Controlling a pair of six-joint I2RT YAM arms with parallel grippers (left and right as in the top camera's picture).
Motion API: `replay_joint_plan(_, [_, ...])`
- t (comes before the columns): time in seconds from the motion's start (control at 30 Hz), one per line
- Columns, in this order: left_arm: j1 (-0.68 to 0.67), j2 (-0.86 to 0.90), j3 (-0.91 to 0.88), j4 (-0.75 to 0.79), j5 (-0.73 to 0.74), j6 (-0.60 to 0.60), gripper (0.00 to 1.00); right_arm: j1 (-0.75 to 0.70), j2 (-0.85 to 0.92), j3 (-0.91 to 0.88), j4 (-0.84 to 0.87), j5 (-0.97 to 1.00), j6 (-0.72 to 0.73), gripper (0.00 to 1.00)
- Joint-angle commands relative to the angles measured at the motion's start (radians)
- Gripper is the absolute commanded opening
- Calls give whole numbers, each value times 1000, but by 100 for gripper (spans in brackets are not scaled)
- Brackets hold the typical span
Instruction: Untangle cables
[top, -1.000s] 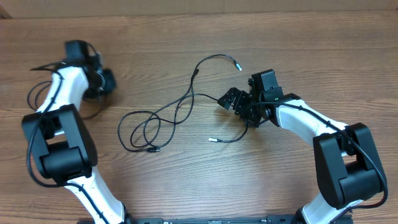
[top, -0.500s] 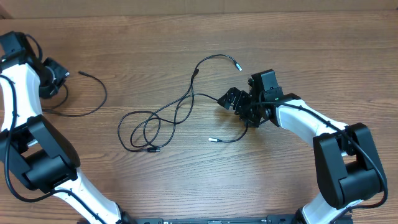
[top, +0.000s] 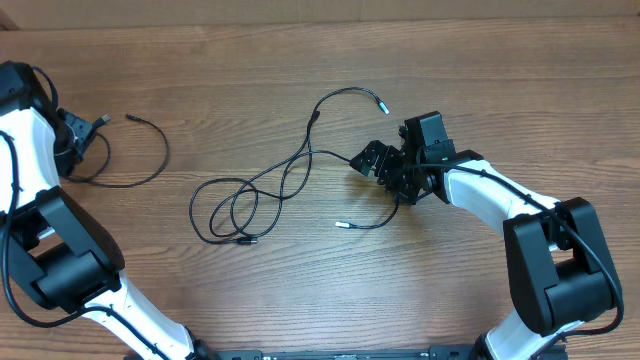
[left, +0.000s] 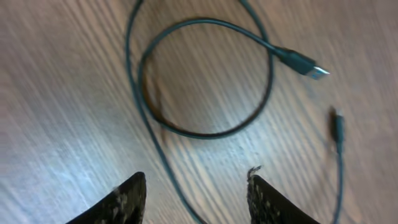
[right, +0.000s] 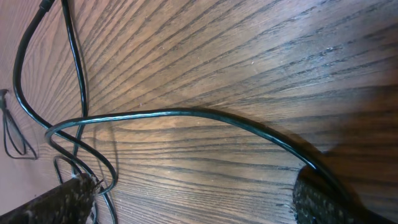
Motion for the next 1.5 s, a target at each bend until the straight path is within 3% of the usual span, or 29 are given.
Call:
replay_joint_plan(0.0, [0, 4, -33, 0, -126, -10, 59, -3, 8, -5, -12, 44, -8, 100])
replay_joint_plan(0.2, [24, 4, -102, 24, -189, -55, 80, -3, 8, -5, -10, 44, -7, 100])
replay_joint_plan(0.27, [37, 4, -129, 64, -188, -48, 80, -3, 8, -5, -11, 44, -8, 100])
replay_joint_plan(0.4, [56, 4, -179, 169, -136, 56, 68, -3, 8, -5, -13, 44, -8, 100])
replay_joint_plan(0.6, [63, 5, -251, 306, -75, 117, 68, -3, 8, -5, -8, 44, -7, 100])
replay_joint_plan(1.17, [63, 18, -458, 593, -39, 117, 46, -3, 8, -5, -8, 44, -7, 100])
replay_joint_plan(1.2, [63, 26, -466, 598, -38, 117, 43, -3, 8, -5, -8, 44, -7, 100])
replay_joint_plan(1.23, [63, 36, -470, 600, -38, 117, 34, -3, 8, -5, -8, 44, -7, 100])
replay_joint_plan(1.3, [63, 56, -472, 599, -35, 117, 4, -3, 8, -5, -8, 44, -7, 100])
replay_joint_plan(1.47, [63, 56, -465, 599, 30, 114, 4, -3, 8, -5, -8, 44, -7, 100])
